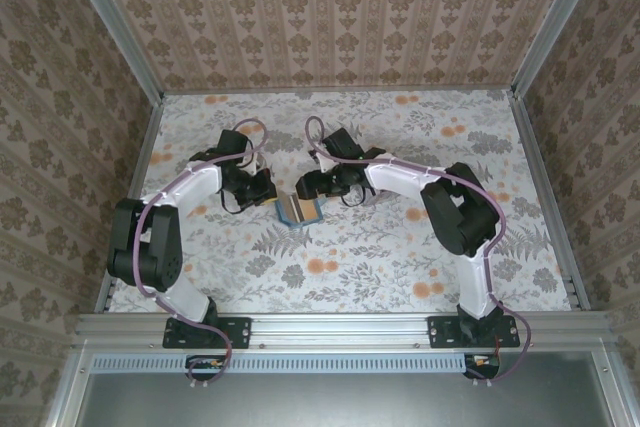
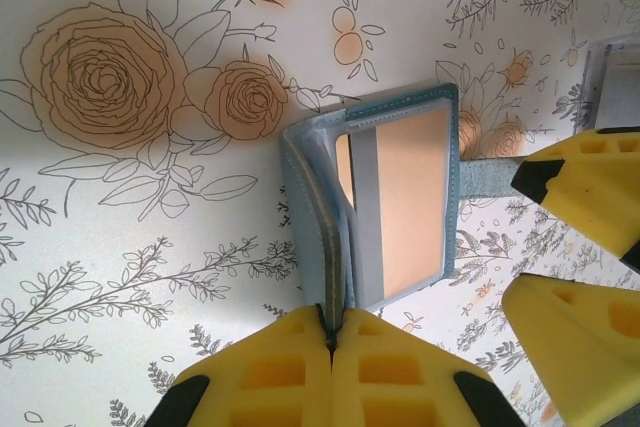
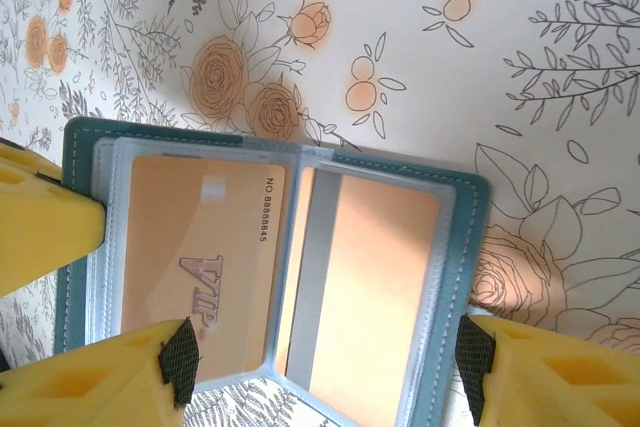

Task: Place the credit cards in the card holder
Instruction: Turn over the card slot in the card holder.

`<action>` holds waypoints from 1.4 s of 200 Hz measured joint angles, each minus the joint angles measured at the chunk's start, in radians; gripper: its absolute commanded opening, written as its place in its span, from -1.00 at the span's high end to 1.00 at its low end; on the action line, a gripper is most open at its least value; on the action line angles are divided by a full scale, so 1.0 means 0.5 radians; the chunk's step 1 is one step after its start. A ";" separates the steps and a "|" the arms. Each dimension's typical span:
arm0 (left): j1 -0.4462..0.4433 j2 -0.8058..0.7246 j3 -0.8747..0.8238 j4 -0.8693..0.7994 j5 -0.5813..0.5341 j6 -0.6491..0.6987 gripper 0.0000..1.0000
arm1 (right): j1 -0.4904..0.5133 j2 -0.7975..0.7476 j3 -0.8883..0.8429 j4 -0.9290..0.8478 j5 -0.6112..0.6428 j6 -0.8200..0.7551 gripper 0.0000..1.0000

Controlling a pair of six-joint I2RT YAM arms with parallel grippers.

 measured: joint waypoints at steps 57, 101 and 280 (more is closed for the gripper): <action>0.000 -0.003 -0.001 0.000 0.001 0.000 0.99 | 0.107 -0.012 0.023 0.001 -0.076 0.002 -0.44; 0.000 -0.003 -0.001 0.000 0.001 0.000 0.99 | 0.183 0.056 0.121 0.014 -0.150 0.011 -0.45; 0.000 -0.002 -0.001 0.002 0.001 0.000 0.99 | 0.151 0.142 0.147 0.001 -0.159 0.017 -0.31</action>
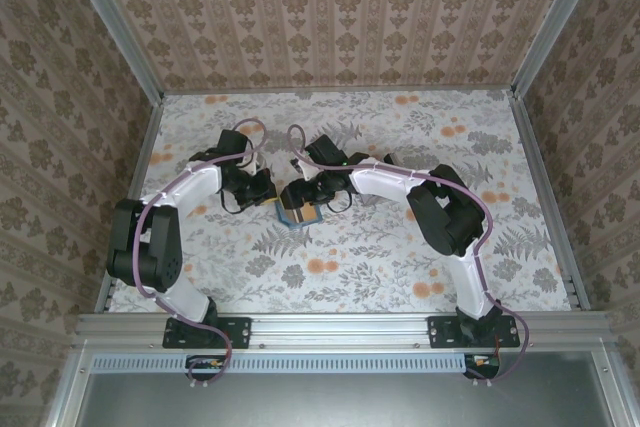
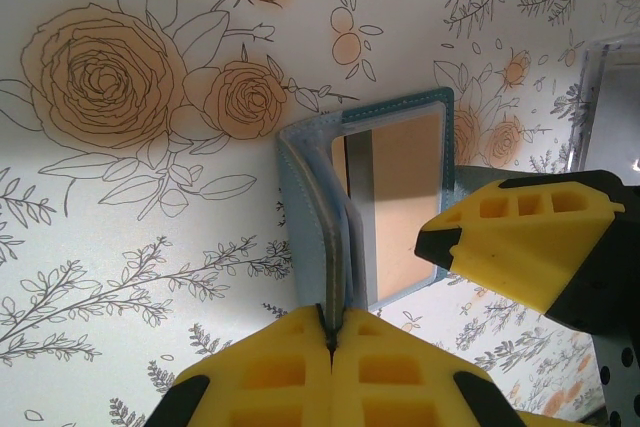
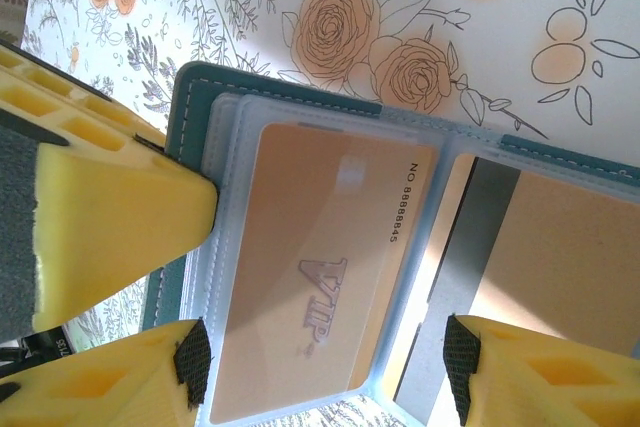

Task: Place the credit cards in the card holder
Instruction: Turn over the card slot in the card holder.

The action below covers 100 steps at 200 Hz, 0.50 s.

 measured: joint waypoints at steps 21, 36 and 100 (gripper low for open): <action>0.000 0.000 0.000 0.000 0.001 0.000 0.99 | 0.000 0.000 0.000 0.000 -0.001 0.000 -0.32; 0.000 0.000 0.000 0.000 0.001 0.000 0.99 | 0.000 0.001 0.000 0.000 -0.001 0.000 -0.32; 0.000 0.000 0.000 0.001 0.001 -0.001 0.99 | 0.013 0.040 0.031 -0.007 0.001 -0.001 -0.33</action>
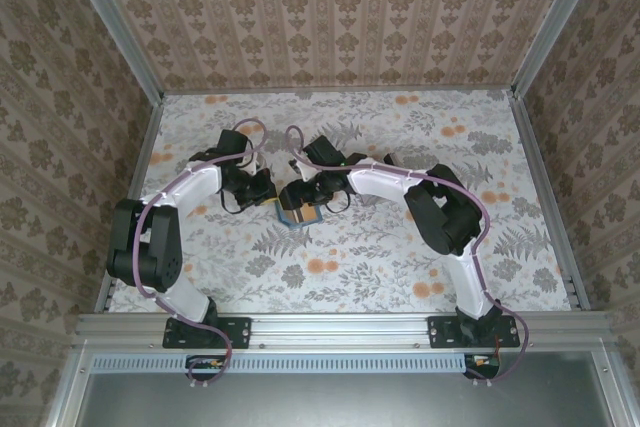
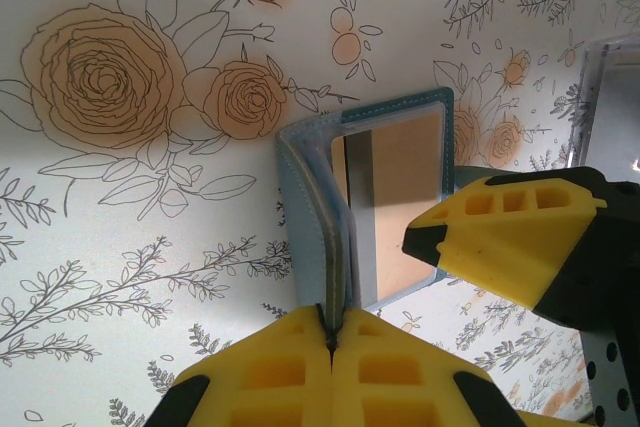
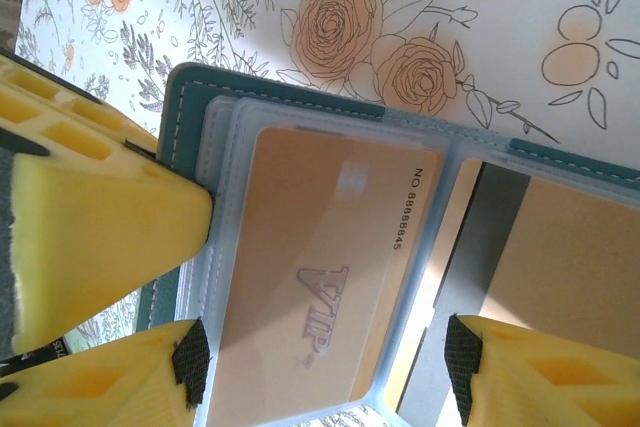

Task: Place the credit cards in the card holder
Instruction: Turn over the card slot in the card holder.

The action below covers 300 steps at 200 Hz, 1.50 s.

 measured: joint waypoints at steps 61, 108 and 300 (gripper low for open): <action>0.000 0.000 -0.002 0.002 0.000 0.000 0.99 | 0.008 0.009 0.000 -0.005 0.031 -0.002 -0.38; 0.000 0.000 -0.002 0.001 0.000 0.001 0.99 | 0.008 0.009 0.000 0.005 0.005 0.001 -0.39; 0.000 0.000 -0.032 0.010 0.001 0.000 0.99 | 0.014 0.009 -0.005 0.005 -0.005 -0.001 -0.34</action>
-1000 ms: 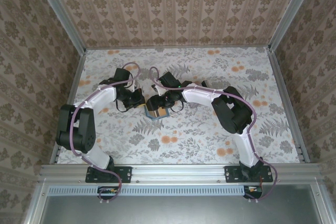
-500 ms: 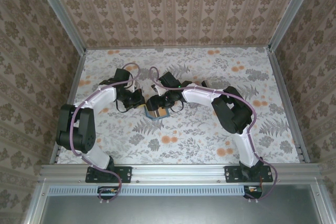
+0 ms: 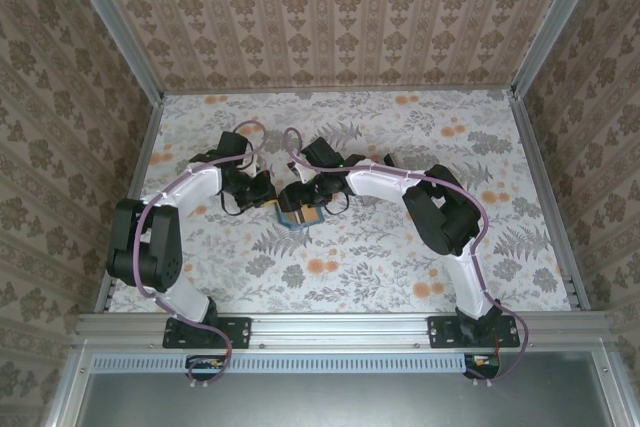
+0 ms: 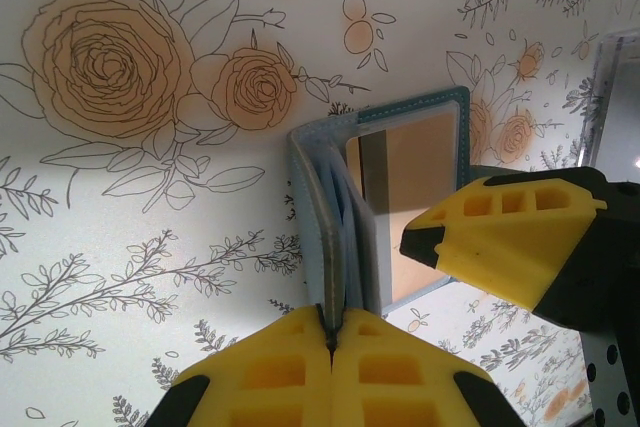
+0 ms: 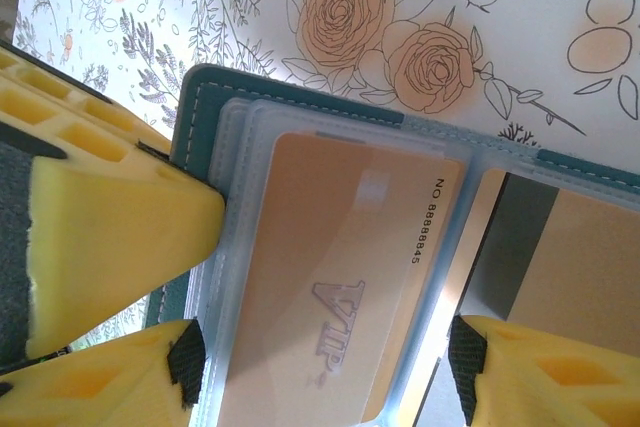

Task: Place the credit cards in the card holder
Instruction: Turn over the card slot in the card holder.

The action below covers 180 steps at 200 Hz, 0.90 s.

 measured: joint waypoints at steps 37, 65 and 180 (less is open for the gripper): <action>0.000 0.000 -0.004 0.003 0.000 0.000 0.99 | -0.016 -0.001 -0.045 0.001 0.006 0.000 -0.31; 0.012 0.000 -0.033 0.018 -0.002 0.000 1.00 | -0.047 -0.002 -0.072 0.001 0.005 -0.002 -0.32; 0.064 0.000 -0.101 0.045 -0.002 0.011 1.00 | -0.213 -0.142 -0.159 -0.069 0.129 -0.070 -0.35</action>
